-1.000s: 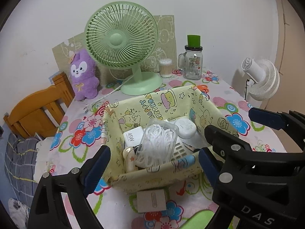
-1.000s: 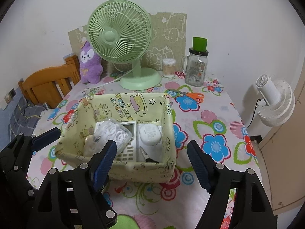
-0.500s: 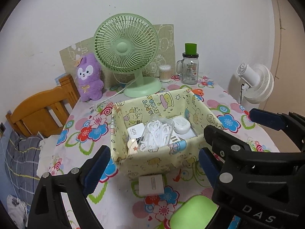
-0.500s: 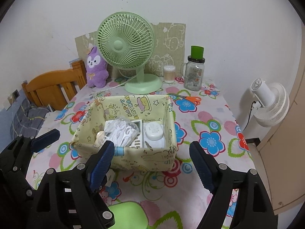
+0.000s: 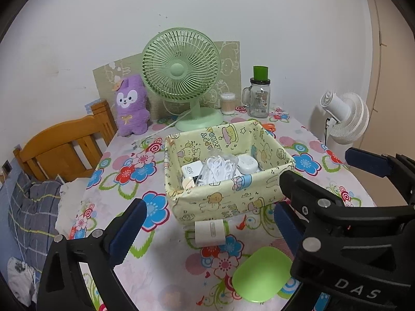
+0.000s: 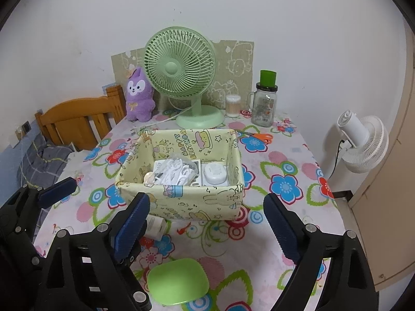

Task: Organize rigid objects
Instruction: 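Lift both tools out of the box and move back toward the remaining items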

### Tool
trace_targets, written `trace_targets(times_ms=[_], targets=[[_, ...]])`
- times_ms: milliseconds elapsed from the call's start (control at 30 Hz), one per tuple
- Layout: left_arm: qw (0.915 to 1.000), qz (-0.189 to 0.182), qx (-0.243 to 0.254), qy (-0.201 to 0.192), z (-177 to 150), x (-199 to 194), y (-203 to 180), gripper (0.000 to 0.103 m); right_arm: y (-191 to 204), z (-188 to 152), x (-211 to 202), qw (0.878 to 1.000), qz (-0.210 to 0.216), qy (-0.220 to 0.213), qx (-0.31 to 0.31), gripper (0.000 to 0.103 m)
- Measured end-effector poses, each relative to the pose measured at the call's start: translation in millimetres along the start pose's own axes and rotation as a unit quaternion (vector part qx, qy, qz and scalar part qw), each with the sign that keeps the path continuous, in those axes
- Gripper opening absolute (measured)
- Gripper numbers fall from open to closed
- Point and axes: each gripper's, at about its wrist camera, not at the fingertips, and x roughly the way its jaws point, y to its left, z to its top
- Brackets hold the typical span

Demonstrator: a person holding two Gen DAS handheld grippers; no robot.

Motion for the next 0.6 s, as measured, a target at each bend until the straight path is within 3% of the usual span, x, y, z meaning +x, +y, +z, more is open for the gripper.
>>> trace_targets(times_ms=[200, 600], targets=[[1.0, 0.002, -0.004, -0.007, -10.2, -12.6, 0.4, 0.101, 1.3, -8.8, -12.5, 1.0, 0.0, -0.004, -0.002, 0.1], [0.9997, 0.005, -0.024, -0.007, -29.5, -21.9, 6.2, 0.102, 4.7, -26.5, -24.7, 1.0, 0.008, -0.004, -0.007, 0.101]])
